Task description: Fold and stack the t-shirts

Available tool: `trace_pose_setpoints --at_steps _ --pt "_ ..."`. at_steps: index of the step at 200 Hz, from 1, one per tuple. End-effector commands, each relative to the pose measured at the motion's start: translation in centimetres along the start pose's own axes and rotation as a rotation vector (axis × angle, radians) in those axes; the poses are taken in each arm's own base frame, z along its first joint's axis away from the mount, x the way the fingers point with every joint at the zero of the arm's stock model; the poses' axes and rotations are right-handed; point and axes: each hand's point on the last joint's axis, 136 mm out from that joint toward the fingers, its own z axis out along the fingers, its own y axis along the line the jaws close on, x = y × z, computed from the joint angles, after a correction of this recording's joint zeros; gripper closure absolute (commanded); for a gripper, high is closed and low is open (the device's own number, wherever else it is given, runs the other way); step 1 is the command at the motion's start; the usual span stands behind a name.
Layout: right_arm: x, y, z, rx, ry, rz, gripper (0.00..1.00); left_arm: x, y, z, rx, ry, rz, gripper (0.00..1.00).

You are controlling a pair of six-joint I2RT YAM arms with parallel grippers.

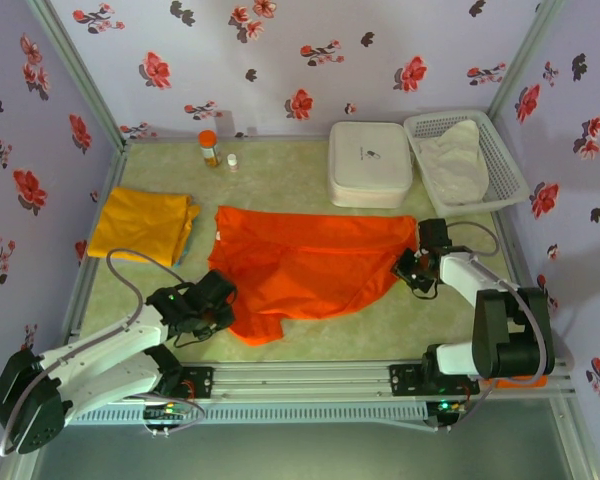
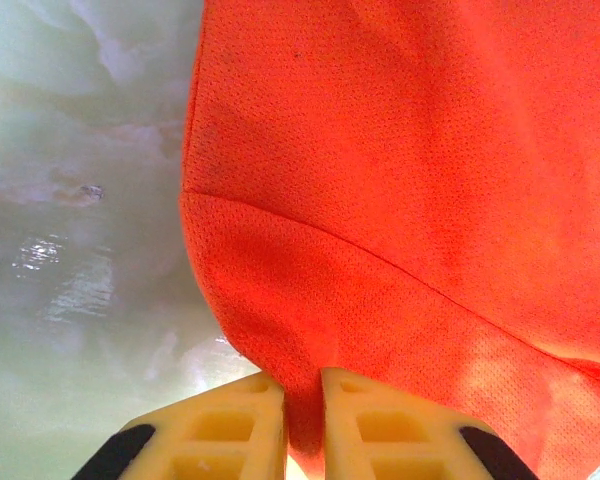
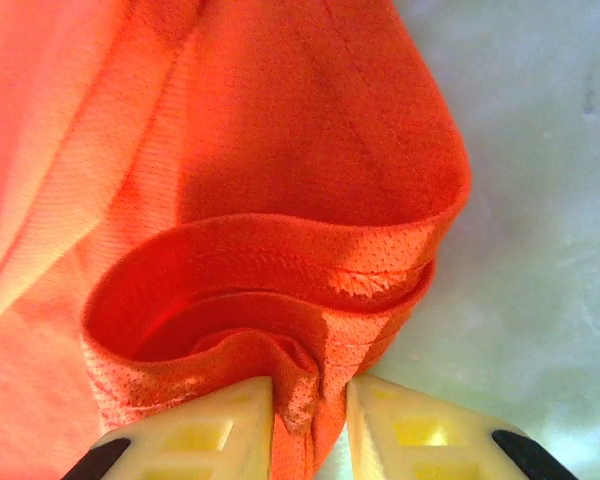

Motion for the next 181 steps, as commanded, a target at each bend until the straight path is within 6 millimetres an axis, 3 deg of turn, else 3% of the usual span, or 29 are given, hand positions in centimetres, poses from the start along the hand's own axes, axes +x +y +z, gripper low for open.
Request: trace_pose_setpoints --at_steps 1,181 --pt "-1.2 1.3 -0.4 -0.038 -0.029 0.014 0.75 -0.5 0.6 -0.1 -0.017 -0.029 -0.009 0.85" --pt "-0.6 1.3 -0.7 -0.02 0.025 -0.011 0.76 -0.6 0.8 -0.4 -0.011 -0.039 -0.011 0.86"
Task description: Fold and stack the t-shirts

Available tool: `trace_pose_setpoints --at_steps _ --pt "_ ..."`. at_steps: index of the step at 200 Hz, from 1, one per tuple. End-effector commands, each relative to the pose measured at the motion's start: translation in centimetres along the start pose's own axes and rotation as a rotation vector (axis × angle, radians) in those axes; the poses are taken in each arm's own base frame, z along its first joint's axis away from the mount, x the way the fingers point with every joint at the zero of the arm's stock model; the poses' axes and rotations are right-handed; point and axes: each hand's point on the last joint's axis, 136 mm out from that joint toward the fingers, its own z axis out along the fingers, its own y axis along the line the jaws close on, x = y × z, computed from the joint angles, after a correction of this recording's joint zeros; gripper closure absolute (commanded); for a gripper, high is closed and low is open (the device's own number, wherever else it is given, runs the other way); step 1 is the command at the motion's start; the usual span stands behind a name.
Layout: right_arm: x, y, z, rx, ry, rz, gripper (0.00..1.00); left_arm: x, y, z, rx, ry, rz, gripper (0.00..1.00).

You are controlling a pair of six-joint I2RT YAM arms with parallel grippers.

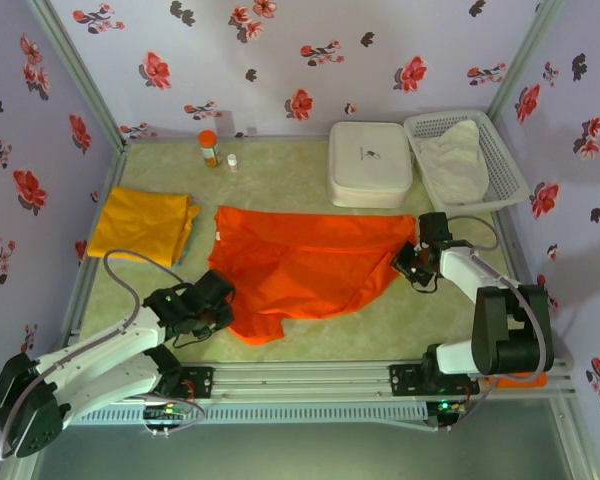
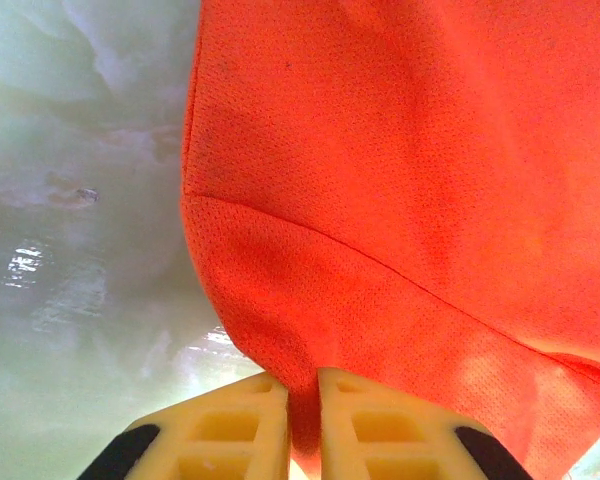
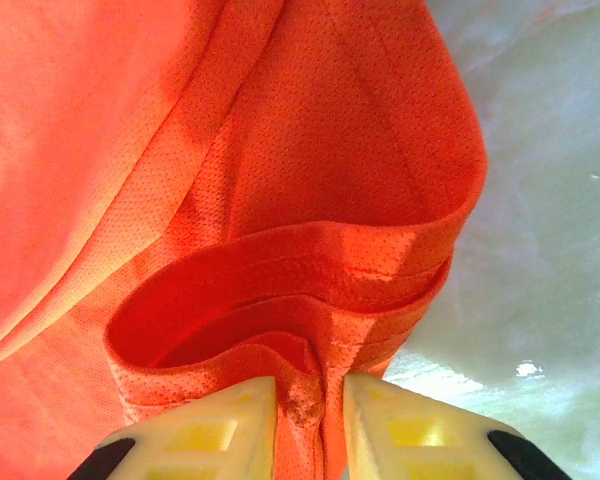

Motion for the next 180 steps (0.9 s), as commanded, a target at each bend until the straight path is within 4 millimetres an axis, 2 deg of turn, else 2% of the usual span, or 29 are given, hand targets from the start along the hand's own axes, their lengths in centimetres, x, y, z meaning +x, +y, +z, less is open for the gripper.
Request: trace_pose_setpoints --at_steps 1,26,112,180 --pt "0.1 0.1 -0.2 0.004 0.022 -0.011 0.76 -0.4 1.0 -0.1 -0.034 -0.028 -0.007 0.86" --pt "0.2 0.3 -0.3 -0.002 0.031 -0.017 0.74 -0.4 1.1 0.0 -0.036 -0.027 -0.005 0.86" --pt "0.2 0.5 -0.9 0.003 0.04 -0.022 0.78 -0.5 0.9 0.0 -0.027 -0.033 -0.002 0.87" --pt "0.6 -0.2 0.3 0.018 0.063 -0.012 0.79 -0.5 0.8 0.0 -0.027 -0.033 0.002 0.88"
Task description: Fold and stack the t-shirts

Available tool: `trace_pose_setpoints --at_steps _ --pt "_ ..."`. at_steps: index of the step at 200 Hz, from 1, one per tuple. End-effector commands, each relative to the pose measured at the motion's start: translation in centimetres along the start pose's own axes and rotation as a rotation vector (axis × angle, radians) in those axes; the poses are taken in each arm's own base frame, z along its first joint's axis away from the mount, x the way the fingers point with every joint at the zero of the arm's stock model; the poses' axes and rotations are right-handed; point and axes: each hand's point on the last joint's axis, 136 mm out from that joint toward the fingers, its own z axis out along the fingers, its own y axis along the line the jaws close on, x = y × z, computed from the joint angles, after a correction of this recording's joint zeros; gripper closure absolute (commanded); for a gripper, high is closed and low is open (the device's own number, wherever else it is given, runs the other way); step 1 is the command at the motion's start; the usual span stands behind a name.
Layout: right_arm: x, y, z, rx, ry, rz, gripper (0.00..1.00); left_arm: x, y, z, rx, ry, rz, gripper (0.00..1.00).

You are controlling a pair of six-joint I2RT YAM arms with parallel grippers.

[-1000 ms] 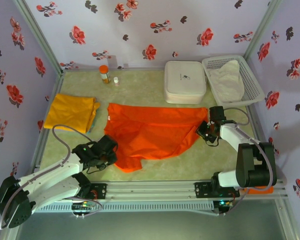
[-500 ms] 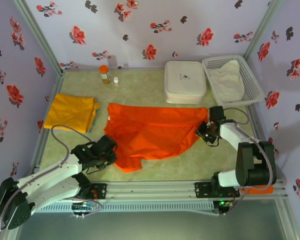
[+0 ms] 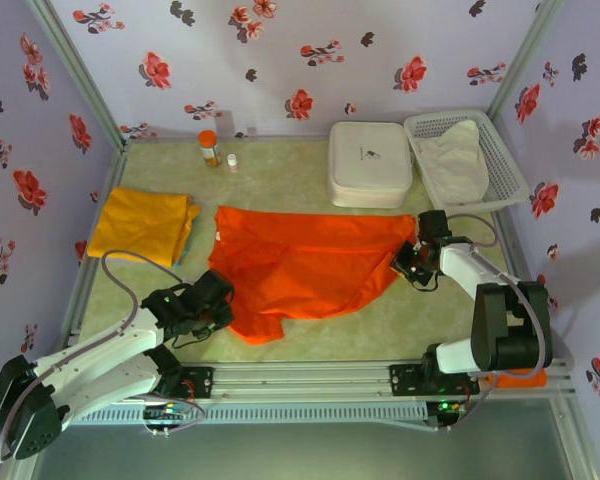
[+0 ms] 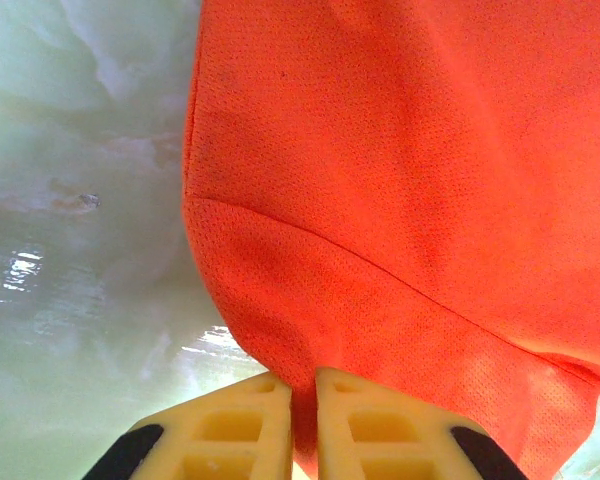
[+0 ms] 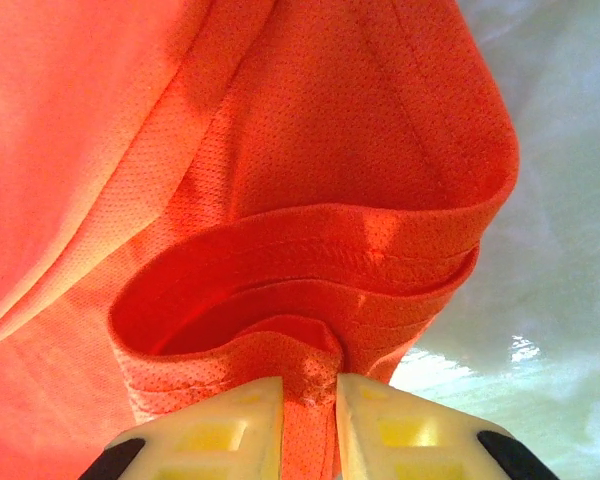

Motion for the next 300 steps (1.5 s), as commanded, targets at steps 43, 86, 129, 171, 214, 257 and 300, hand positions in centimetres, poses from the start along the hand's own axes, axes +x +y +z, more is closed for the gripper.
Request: trace_pose_setpoints --at_steps 43,86,129,171,214,257,300 --pt "0.4 -0.6 1.1 0.01 0.027 0.001 0.8 -0.4 0.8 0.2 -0.034 -0.022 0.003 0.88" --pt "0.2 -0.6 1.1 0.008 0.012 0.008 0.83 -0.2 1.1 0.1 -0.039 -0.018 -0.002 0.87" --pt "0.0 -0.1 0.4 0.001 0.011 0.01 0.99 -0.3 1.0 -0.4 -0.043 -0.014 0.004 0.87" --pt "0.8 0.0 -1.8 -0.003 0.0 0.009 1.0 -0.4 0.9 -1.0 -0.047 -0.01 0.011 0.93" --pt "2.9 -2.1 -4.1 0.032 -0.033 0.025 1.0 -0.3 0.5 -0.9 -0.036 -0.002 0.017 0.93" --pt "3.5 -3.5 -3.8 0.066 -0.021 0.04 1.0 -0.8 -1.9 -1.7 0.016 0.011 0.041 1.0" --pt "3.2 -3.7 -3.4 0.086 -0.017 0.044 1.0 -4.2 -6.9 -2.5 0.023 0.017 0.155 1.0"
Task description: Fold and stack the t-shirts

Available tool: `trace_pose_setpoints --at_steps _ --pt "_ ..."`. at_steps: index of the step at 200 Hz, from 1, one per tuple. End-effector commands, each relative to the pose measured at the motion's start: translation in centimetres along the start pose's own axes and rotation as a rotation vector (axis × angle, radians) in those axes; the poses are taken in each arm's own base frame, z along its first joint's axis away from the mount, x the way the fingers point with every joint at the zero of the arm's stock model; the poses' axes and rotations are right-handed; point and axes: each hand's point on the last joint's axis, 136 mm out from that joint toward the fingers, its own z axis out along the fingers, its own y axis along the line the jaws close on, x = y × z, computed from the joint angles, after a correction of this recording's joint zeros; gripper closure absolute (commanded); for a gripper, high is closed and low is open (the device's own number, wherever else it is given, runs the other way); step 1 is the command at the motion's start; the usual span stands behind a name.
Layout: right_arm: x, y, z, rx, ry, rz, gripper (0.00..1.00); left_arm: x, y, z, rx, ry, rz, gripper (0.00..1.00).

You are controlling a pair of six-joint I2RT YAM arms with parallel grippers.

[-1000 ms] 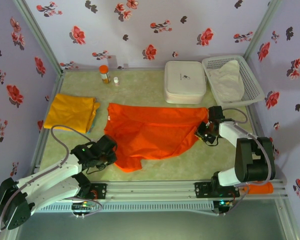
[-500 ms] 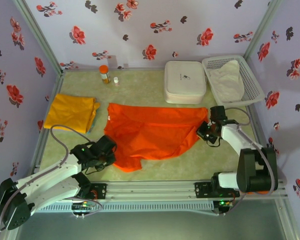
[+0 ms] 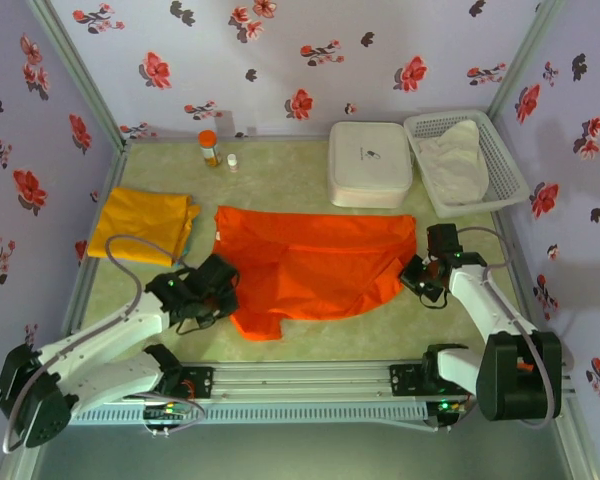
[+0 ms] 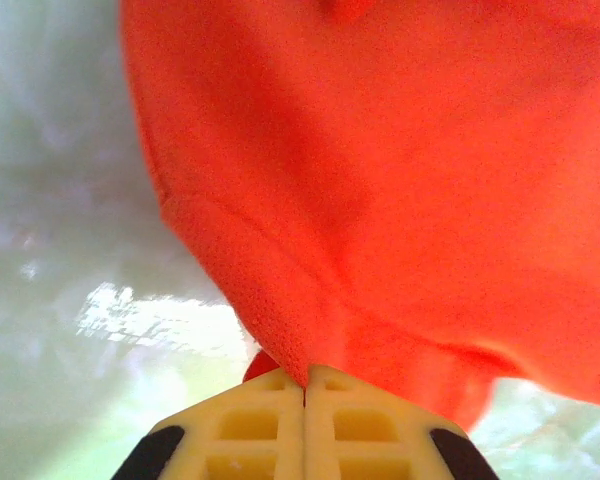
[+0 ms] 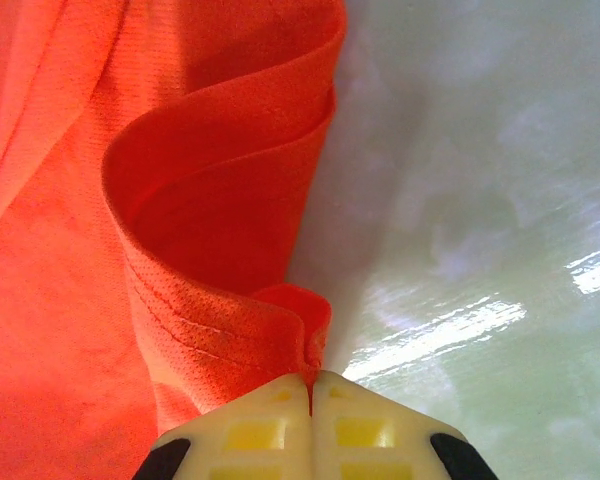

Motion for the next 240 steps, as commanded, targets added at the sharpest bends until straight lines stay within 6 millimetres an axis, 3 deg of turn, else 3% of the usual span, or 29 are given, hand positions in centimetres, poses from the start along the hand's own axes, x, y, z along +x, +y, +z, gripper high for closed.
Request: trace_pose_setpoints --at_steps 1,30,58,81,132,177,192,221,240 --pt "0.1 -1.0 0.1 0.045 0.008 0.019 1.0 -2.0 -3.0 -0.3 0.016 0.007 0.107 1.0" --pt "-0.1 -0.8 0.1 0.035 0.006 0.019 1.0 -4.1 -6.0 2.4 -0.014 0.066 0.19 0.98" --pt "-0.3 -0.6 -0.3 0.03 -0.001 0.014 1.0 -5.1 -7.3 3.4 -0.044 0.113 0.246 0.66" --pt "-0.6 -0.2 -0.3 0.014 -0.008 0.018 1.0 -5.4 -6.7 2.5 -0.034 0.101 0.243 0.53" --pt "-0.9 0.2 0.0 0.009 0.006 0.006 1.0 -3.8 -1.4 0.5 -0.009 0.095 0.135 0.52" --pt "-0.9 0.3 0.2 0.006 0.012 0.006 1.0 -1.7 -1.9 3.0 0.187 0.084 -0.028 0.49" --pt "-0.9 0.4 0.1 0.004 0.015 0.005 1.0 -1.8 -1.9 3.1 0.219 0.048 -0.025 0.5" --pt "-0.9 0.4 -0.1 0.004 0.005 0.002 1.0 -1.4 0.5 3.2 0.175 0.003 -0.054 0.49" --pt "-1.0 0.5 -0.2 0.003 0.009 0.001 1.0 -1.4 -0.2 3.0 0.239 -0.003 -0.117 0.49"
